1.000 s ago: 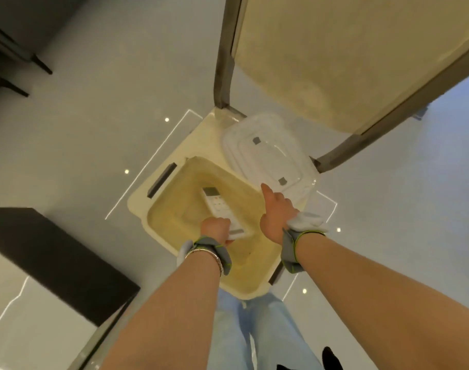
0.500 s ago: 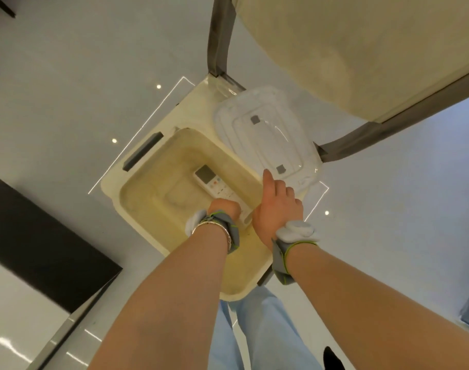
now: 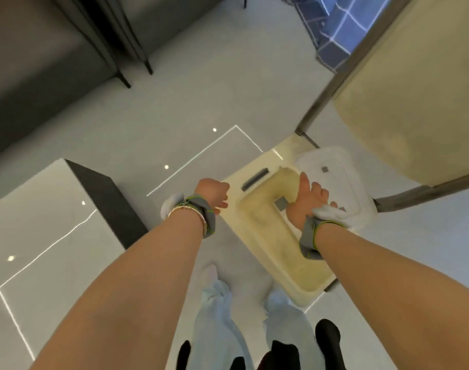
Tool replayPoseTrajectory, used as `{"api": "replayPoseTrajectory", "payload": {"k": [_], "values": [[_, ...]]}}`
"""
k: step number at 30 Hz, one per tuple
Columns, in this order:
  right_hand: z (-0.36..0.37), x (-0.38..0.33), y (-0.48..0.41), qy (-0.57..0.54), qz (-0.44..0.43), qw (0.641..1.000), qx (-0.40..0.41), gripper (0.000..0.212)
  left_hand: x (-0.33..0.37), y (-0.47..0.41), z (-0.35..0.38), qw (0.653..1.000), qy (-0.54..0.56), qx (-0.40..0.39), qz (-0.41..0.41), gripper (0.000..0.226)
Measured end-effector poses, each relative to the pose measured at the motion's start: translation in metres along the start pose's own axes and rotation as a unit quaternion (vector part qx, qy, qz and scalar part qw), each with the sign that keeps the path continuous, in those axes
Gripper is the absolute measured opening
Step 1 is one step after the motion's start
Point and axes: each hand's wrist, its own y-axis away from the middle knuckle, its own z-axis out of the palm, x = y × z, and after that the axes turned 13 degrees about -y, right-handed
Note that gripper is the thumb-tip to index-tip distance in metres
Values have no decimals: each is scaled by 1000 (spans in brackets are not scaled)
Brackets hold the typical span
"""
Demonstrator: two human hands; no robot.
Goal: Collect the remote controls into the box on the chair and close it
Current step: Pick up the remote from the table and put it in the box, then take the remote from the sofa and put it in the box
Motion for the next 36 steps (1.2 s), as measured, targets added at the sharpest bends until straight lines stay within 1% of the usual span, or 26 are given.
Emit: {"api": "replayPoseTrajectory", "payload": {"k": [2, 3, 4, 5, 6, 8, 9, 10, 12, 15, 19, 22, 23, 26, 28, 31, 33, 34, 36], "values": [[7, -71, 17, -2, -40, 999, 4, 75, -21, 10, -56, 1000, 3, 0, 10, 26], [7, -86, 20, -5, -48, 999, 3, 73, -27, 12, -63, 1000, -14, -6, 11, 28], [15, -121, 28, -3, -81, 997, 5, 71, -41, 15, -94, 1000, -23, 8, 7, 27], [24, -159, 38, 8, -122, 993, -2, 69, -57, 18, -130, 999, -27, 30, 6, 22], [25, -175, 42, 6, -141, 990, -11, 67, -63, 16, -145, 998, -30, 55, 6, 21], [34, -226, 55, 34, -223, 974, -27, 63, -81, 17, -196, 990, -2, 140, 4, 32], [37, -249, 59, 54, -258, 964, -34, 62, -86, 19, -219, 984, 22, 176, 4, 34], [38, -272, 62, 65, -288, 954, -47, 60, -89, 21, -240, 980, 41, 196, 9, 34], [45, -317, 59, 74, -321, 941, -70, 58, -94, 22, -275, 975, 69, 209, 14, 32], [52, -371, 44, 103, -334, 932, -93, 58, -96, 10, -313, 973, 97, 209, -1, 31], [60, -437, 10, 143, -350, 920, -99, 56, -89, -14, -358, 966, 140, 216, -23, 31], [62, -492, -15, 173, -354, 911, -126, 53, -78, -29, -400, 957, 173, 225, -51, 31], [63, -494, -17, 184, -347, 909, -141, 51, -80, -30, -402, 958, 176, 221, -51, 31], [69, -547, -34, 214, -357, 892, -173, 45, -75, -43, -445, 954, 195, 218, -63, 32], [82, -595, -40, 232, -382, 874, -189, 45, -79, -54, -482, 946, 215, 228, -80, 32], [103, -658, -48, 265, -397, 852, -214, 46, -85, -79, -530, 939, 216, 247, -100, 33], [123, -709, -58, 280, -410, 840, -219, 43, -90, -103, -568, 938, 216, 248, -111, 30], [126, -717, -61, 283, -413, 836, -224, 41, -89, -106, -574, 940, 206, 247, -111, 25], [143, -762, -67, 300, -416, 827, -232, 36, -96, -123, -609, 937, 212, 253, -118, 17]]}}
